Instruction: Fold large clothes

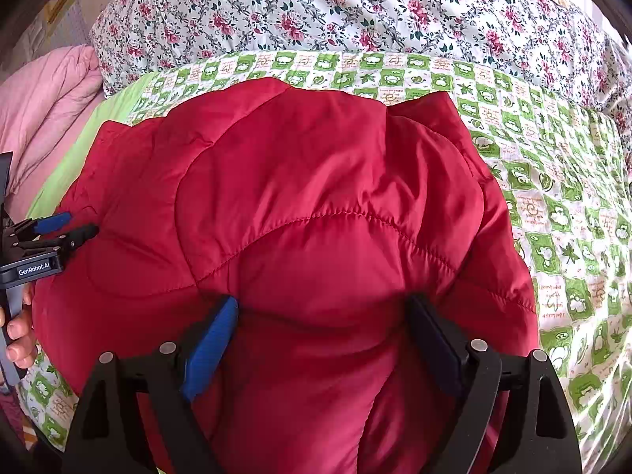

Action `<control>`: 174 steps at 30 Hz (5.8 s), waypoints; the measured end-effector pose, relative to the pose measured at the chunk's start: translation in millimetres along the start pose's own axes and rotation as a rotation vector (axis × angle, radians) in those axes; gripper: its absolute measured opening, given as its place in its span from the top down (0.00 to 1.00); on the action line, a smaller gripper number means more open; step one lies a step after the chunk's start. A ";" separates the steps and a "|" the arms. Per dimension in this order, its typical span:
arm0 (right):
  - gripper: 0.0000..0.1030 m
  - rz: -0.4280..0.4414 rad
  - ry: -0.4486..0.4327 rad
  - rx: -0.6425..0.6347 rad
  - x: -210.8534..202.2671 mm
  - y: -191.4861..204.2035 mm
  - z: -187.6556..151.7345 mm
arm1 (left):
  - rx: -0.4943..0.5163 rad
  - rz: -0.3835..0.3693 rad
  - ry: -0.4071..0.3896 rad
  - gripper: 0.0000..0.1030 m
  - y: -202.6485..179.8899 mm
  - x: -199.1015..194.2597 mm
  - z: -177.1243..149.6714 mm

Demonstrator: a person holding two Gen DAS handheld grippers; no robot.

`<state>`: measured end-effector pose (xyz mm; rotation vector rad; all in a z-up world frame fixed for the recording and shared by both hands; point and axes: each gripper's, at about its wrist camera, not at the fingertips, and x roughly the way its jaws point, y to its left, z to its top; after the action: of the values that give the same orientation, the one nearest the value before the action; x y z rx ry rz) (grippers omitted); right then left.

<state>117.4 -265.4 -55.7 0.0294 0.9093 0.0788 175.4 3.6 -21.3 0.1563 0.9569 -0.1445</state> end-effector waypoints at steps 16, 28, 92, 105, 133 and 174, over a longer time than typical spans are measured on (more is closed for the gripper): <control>0.14 0.048 -0.041 -0.025 -68.7 8.3 -30.7 | 0.025 0.018 -0.018 0.17 2.1 -56.0 -45.9; 0.14 0.101 -0.005 -0.095 -110.4 28.6 -82.0 | 0.150 0.043 0.020 0.14 -22.0 -85.7 -95.0; 0.00 0.067 0.116 -0.405 -65.6 78.0 -10.3 | 0.210 0.061 -0.056 0.00 -23.5 -85.9 -30.1; 0.00 0.059 0.118 -0.392 -60.1 72.8 -2.6 | 0.225 0.069 -0.063 0.00 -26.0 -82.7 -24.4; 0.00 0.033 0.108 -0.390 -61.4 71.1 1.6 | 0.221 0.063 -0.059 0.00 -25.4 -81.6 -25.0; 0.00 0.026 0.089 -0.406 -72.9 77.2 5.4 | 0.241 0.086 -0.095 0.00 -23.6 -89.0 -24.8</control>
<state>72.8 -194.3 9.5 -0.3417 0.9679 0.2892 100.5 -9.9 36.1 0.4083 0.8344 -0.1867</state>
